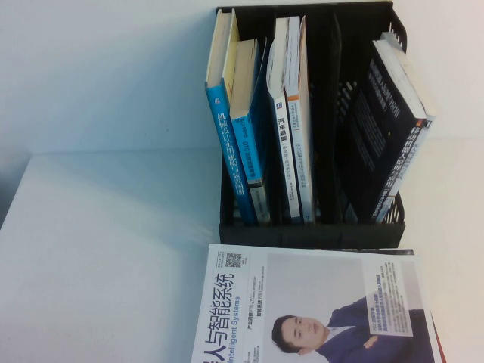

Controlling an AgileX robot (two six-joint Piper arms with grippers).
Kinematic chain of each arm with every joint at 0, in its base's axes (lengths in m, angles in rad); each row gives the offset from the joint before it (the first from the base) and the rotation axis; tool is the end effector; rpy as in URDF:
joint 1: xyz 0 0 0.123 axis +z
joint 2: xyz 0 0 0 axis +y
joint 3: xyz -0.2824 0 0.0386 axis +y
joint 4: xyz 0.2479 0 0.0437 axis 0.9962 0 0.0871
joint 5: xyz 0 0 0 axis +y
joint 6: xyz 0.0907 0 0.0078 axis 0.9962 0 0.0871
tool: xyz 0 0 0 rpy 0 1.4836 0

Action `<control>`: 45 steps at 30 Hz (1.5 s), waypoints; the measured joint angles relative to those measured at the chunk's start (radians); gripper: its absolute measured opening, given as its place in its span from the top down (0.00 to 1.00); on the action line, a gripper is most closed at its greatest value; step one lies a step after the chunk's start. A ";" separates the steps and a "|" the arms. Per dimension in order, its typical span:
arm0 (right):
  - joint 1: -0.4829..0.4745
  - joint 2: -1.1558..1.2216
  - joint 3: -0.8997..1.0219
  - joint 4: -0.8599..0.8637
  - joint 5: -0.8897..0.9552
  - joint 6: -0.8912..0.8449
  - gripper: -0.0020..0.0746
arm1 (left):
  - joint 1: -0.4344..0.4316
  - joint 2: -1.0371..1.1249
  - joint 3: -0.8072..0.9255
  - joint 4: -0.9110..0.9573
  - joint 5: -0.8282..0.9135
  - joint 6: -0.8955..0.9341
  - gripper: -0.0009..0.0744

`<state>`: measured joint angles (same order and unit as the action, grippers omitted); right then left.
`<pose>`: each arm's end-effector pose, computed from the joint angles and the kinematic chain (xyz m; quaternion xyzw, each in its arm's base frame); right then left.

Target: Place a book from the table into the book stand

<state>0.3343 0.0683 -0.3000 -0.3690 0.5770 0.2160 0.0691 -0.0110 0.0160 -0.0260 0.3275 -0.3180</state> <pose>0.0428 -0.0041 0.2601 -0.1067 0.7738 -0.0036 0.6243 0.0535 0.0029 0.1787 -0.1586 0.7721 -0.0872 0.6091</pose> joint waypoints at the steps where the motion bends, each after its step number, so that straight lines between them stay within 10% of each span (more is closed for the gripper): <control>1: -0.037 -0.015 0.000 -0.031 0.000 -0.007 0.98 | 0.000 0.000 0.000 0.000 0.001 0.000 0.99; 14: -0.336 -0.081 0.302 -0.025 -0.301 0.146 0.98 | 0.000 0.000 0.000 0.002 0.002 0.000 0.99; 45: -0.347 -0.081 0.319 0.027 -0.201 0.103 0.98 | 0.000 0.000 -0.001 0.002 0.002 0.000 0.99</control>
<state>-0.0130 -0.0125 0.0188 -0.3417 0.3765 0.3188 0.0691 -0.0110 0.0151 -0.0239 0.3297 -0.3180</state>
